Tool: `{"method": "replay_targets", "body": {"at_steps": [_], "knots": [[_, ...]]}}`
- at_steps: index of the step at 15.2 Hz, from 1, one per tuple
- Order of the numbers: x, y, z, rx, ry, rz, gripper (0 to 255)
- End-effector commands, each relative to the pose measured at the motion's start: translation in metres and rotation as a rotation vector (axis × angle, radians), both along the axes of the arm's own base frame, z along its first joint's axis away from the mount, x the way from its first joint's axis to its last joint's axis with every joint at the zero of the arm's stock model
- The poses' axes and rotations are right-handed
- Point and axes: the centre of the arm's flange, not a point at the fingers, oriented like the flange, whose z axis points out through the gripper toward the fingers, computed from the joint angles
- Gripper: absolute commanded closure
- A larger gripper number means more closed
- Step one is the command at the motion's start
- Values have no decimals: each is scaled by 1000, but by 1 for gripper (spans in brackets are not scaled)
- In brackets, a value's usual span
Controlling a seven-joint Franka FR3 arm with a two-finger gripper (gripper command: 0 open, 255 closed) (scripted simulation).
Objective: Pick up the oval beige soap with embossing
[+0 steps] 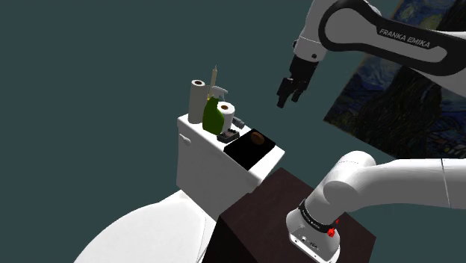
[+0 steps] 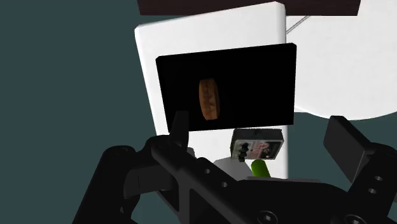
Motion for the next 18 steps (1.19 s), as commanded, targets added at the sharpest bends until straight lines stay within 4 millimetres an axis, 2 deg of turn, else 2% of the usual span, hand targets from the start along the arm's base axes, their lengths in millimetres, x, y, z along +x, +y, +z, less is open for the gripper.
{"method": "replay_targets", "body": {"at_steps": [1,9,18], "knots": [[0,0,0,0,0,0,0],[13,-16,-100,-24,-101,109,0],[40,-34,-209,-51,-213,229,0]]}}
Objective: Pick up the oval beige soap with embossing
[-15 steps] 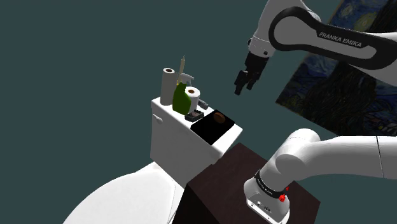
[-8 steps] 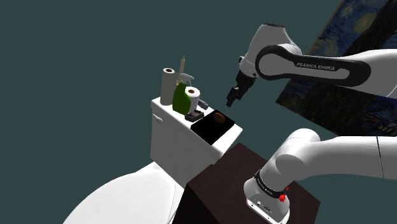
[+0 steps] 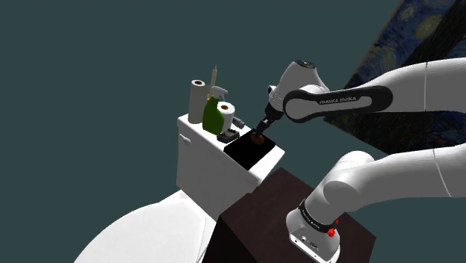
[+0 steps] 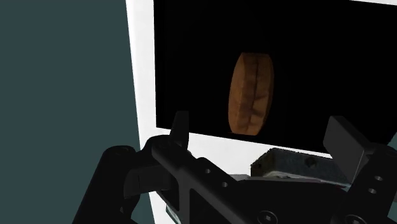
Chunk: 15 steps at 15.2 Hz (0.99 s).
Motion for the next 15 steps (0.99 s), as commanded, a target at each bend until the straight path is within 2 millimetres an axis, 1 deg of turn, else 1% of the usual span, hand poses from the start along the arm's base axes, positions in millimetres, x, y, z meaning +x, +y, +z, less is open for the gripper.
{"method": "replay_targets", "body": {"at_steps": [1,7,9,10,15], "knots": [[3,-2,-18,-3,-18,14,0],[3,-2,-49,-3,-18,14,0],[3,-2,-52,-3,-18,14,0],[3,-2,-52,-3,-18,14,255],[3,-2,-52,-3,-18,14,255]]}}
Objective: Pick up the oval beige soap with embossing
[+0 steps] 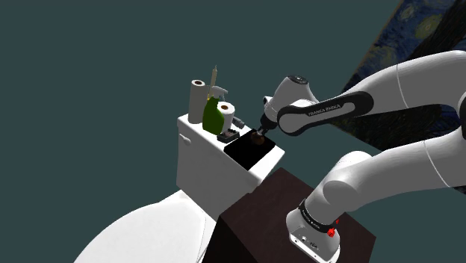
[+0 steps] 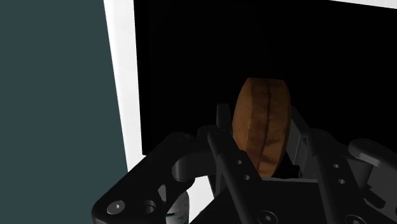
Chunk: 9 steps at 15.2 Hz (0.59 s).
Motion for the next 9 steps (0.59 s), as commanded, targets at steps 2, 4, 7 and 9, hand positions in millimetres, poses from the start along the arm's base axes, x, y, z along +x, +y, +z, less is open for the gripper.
{"method": "replay_targets", "body": {"at_steps": [2,4,7,9], "knots": [[0,0,0,0,0,0,255],[0,0,0,0,0,0,255],[0,0,16,0,0,0,255],[0,0,26,0,0,0,255]]}}
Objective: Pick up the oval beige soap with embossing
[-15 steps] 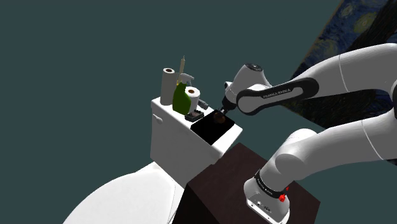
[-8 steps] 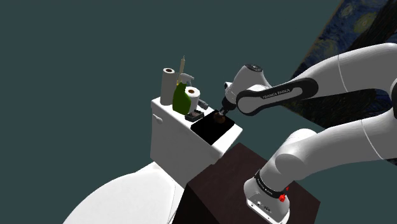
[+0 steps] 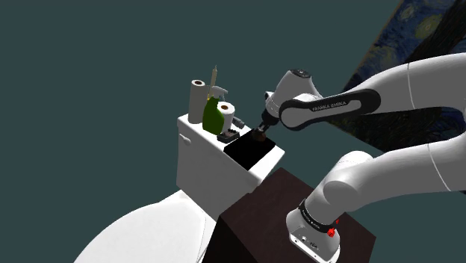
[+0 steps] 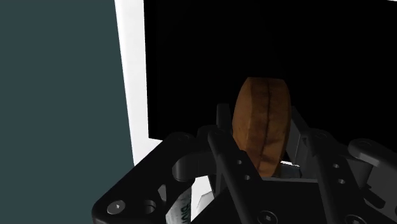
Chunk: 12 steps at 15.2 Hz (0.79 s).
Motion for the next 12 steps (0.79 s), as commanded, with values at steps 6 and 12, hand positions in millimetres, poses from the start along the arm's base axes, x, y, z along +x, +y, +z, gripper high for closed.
{"method": "replay_targets", "body": {"at_steps": [6,12], "knots": [[-1,-1,36,0,1,0,255],[-1,-1,58,0,1,0,255]]}}
